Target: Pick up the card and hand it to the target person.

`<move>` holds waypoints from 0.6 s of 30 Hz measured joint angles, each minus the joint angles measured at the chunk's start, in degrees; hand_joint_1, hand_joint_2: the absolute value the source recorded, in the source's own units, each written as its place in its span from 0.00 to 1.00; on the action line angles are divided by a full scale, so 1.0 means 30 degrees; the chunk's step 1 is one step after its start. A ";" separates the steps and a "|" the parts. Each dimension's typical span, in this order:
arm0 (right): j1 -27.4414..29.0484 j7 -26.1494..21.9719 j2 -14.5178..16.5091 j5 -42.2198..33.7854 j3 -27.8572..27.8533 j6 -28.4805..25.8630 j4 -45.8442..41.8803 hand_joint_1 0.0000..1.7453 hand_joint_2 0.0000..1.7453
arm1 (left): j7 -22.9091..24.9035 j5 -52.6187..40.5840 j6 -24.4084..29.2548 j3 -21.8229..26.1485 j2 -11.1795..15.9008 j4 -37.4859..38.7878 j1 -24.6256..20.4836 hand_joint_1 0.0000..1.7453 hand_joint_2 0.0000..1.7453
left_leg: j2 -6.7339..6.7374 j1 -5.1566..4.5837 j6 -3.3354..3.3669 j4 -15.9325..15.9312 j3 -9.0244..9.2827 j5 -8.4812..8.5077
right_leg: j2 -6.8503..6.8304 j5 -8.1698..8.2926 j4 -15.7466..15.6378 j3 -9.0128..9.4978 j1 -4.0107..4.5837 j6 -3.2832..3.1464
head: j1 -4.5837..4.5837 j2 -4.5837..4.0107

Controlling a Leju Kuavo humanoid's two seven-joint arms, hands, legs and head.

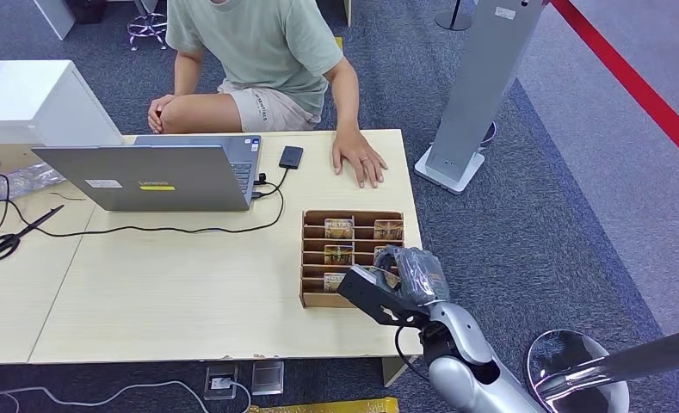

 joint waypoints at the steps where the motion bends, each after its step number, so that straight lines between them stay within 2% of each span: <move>1: -0.0145 -0.0136 -0.0034 -0.0153 -0.0080 0.0020 -0.0515 1.00 1.00 | -0.0011 0.0005 0.0004 0.0000 0.0000 0.0000 0.0000 0.00 0.00 | 0.0001 0.0000 0.0000 0.0000 0.0000 0.0000 | 0.0002 0.0000 0.0000 0.0001 0.0000 0.0000 | 0.0005 0.0000; 4: -0.1282 -0.0656 -0.0155 -0.1233 -0.0330 0.0335 -0.2463 1.00 1.00 | -0.0096 -0.0006 0.0011 0.0000 0.0000 0.0000 0.0000 0.00 0.00 | 0.0005 -0.0001 0.0000 0.0000 -0.0001 0.0001 | 0.0006 0.0002 0.0001 0.0004 -0.0001 0.0000 | 0.0020 0.0002; 9: -0.3747 -0.1240 -0.0116 -0.3615 -0.0288 0.1080 -0.2316 1.00 1.00 | -0.0220 -0.0357 -0.0109 -0.0007 0.0000 0.0000 -0.0023 0.00 0.00 | 0.0005 0.0000 0.0000 0.0000 -0.0002 0.0003 | 0.0006 0.0005 0.0004 0.0009 0.0000 0.0001 | 0.0013 0.0002; 13: -0.6318 -0.1823 0.0133 -0.5394 -0.0160 0.1211 -0.0444 1.00 1.00 | -0.0328 -0.0778 -0.0290 -0.0148 0.0002 0.0000 -0.0046 0.00 0.00 | 0.0001 0.0000 0.0002 0.0000 -0.0008 0.0007 | 0.0003 0.0005 0.0013 0.0010 0.0000 0.0001 | 0.0002 0.0000; 18: -0.9903 -0.3022 0.0773 -0.7133 0.0111 0.0829 0.3830 1.00 1.00 | -0.0388 -0.1115 -0.0363 -0.0395 0.0036 0.0000 -0.0095 0.00 0.00 | -0.0007 0.0000 0.0005 0.0001 -0.0017 0.0012 | -0.0013 0.0006 0.0020 0.0009 0.0000 0.0001 | 0.0011 0.0002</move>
